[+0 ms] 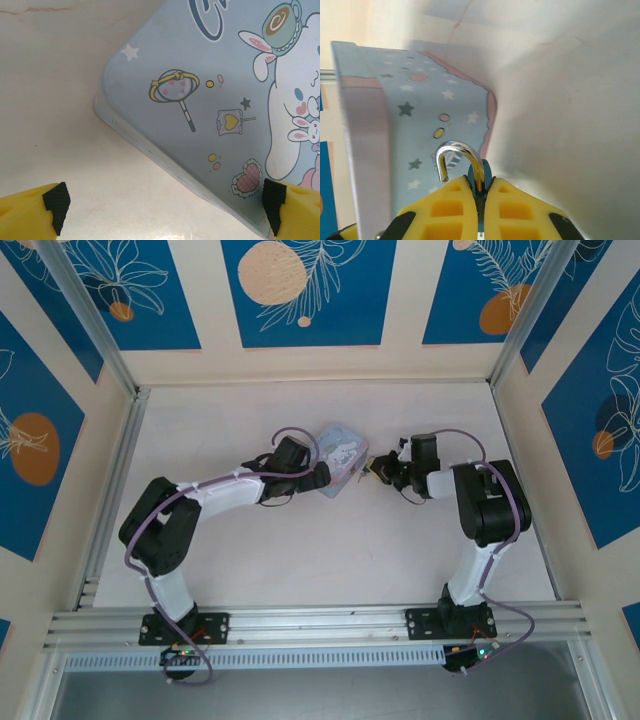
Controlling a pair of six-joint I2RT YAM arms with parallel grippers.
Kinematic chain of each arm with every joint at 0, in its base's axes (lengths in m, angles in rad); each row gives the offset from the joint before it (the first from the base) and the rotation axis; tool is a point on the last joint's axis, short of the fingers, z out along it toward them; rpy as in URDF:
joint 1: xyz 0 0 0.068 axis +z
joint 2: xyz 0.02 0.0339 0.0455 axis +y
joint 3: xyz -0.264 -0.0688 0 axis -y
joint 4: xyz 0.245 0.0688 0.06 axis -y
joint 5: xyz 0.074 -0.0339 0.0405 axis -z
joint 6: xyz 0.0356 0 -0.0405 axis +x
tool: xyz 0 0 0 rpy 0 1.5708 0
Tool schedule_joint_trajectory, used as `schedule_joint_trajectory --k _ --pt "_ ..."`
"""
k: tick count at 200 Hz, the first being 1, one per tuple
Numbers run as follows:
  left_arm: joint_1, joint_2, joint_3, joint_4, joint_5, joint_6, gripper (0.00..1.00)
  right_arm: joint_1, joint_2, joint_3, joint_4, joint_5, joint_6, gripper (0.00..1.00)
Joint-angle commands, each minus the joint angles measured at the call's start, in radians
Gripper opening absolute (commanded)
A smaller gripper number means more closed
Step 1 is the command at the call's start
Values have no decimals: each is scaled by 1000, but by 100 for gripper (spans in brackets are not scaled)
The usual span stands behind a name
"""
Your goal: Unlock a padlock with a key
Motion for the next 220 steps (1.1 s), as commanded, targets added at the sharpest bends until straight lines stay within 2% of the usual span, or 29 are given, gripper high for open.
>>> schedule_joint_trajectory --k 1,41,108,120,146,186,220 --pt "1 63 -40 -211 -26 20 99 -5 -25 -40 -28 -9 -13 0" --pt "2 20 -28 -208 -16 44 100 4 -145 -177 -2 -29 46 0" --pt "3 -109 4 -278 -22 57 100 21 -337 -371 -135 3 91 2" --pt "3 -143 -2 -291 -25 56 100 18 -376 -391 -170 23 95 10" --pt "2 -230 -18 -322 -41 57 100 12 -496 -404 -310 73 97 51" --pt "3 -375 -18 -411 -111 83 100 -1 -774 -343 -615 172 65 95" --pt "13 -472 10 -492 -270 153 100 -12 -905 -176 -844 283 -2 100"
